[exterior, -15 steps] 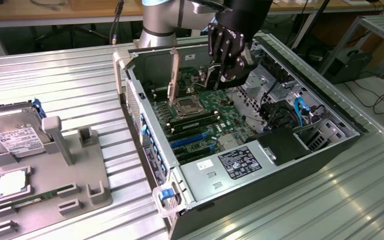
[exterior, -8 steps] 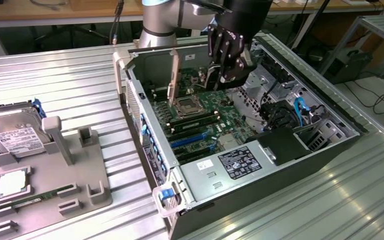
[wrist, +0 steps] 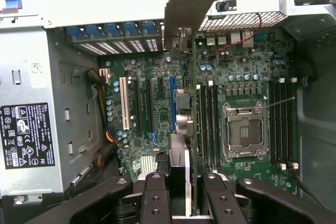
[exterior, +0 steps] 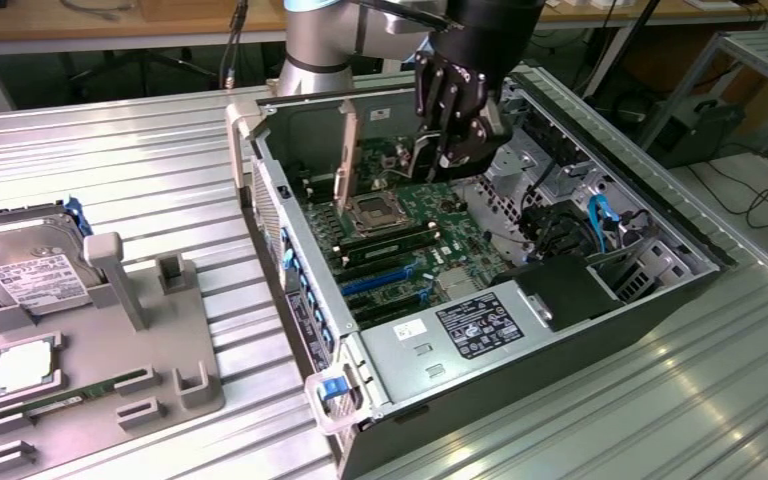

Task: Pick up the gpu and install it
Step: 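Insert the gpu into the slot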

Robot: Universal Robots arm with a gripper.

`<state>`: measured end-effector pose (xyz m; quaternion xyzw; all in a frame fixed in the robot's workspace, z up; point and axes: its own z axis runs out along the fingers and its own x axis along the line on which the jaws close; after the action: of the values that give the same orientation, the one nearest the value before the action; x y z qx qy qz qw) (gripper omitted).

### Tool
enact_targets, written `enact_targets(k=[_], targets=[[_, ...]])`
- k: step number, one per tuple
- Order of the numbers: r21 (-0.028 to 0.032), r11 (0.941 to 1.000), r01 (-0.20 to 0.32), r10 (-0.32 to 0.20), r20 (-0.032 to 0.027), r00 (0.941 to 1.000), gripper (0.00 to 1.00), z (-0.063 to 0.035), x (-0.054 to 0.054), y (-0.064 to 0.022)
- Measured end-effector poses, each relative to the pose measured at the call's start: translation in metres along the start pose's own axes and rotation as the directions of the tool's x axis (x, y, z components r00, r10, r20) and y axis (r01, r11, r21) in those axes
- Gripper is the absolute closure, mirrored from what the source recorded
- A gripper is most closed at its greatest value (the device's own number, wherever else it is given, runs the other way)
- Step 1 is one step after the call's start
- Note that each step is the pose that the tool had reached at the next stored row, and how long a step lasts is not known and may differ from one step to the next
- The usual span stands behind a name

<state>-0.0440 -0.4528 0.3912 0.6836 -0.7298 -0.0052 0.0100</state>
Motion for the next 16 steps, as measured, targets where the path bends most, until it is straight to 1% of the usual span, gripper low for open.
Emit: enact_targets(k=[2,6,16], targets=[[-0.0011,1.0000,0.000,0.000,-0.0001,1.0000,0.72,0.0005,0.0000,0.0000],[-0.0056,1.0000,0.000,0.000,-0.0003,1.0000,0.72,0.0019,0.0000,0.0000],[-0.0180,0.9998,0.000,0.000,-0.0011,1.0000,0.72,0.0085,-0.0001,-0.0002]])
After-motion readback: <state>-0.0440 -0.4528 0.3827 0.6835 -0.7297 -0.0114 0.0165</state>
